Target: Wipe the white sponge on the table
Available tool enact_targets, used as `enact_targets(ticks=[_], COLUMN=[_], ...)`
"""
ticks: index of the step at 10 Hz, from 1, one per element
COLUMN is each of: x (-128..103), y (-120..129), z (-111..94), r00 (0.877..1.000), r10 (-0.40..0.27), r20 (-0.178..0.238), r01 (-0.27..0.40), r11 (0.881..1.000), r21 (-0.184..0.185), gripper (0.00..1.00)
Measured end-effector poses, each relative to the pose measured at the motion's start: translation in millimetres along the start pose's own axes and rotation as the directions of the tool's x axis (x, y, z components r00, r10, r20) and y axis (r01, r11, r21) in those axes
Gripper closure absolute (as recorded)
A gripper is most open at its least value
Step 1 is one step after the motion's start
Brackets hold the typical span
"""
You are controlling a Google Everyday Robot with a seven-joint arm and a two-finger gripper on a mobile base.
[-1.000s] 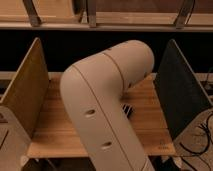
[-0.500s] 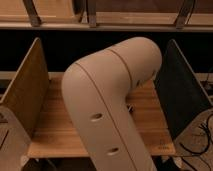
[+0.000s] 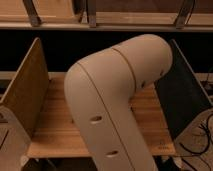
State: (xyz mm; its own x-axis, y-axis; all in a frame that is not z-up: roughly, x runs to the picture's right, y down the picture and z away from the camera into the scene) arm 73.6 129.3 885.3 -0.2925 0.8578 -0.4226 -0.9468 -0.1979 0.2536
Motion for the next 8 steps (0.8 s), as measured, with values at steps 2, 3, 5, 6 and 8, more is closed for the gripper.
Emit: enact_targets(ticks=[2,3,5,6,8], x=[-8,-12,-16,-18,-16], y=[13,29,51,65,92], z=[8,11,12,12,9], r00=[1.0,1.0,0.998,0.997,0.993], r10=[-0.009,-0.029,-0.062,-0.081,-0.117], r20=[-0.001,0.0,0.003,0.007,0.012], r01=[0.009,0.029,0.062,0.082,0.118], r11=[1.0,0.999,0.997,0.995,0.989], r21=[-0.005,-0.018,-0.035,-0.053,-0.086], gripper=[1.0,1.0,1.0,1.0,1.0])
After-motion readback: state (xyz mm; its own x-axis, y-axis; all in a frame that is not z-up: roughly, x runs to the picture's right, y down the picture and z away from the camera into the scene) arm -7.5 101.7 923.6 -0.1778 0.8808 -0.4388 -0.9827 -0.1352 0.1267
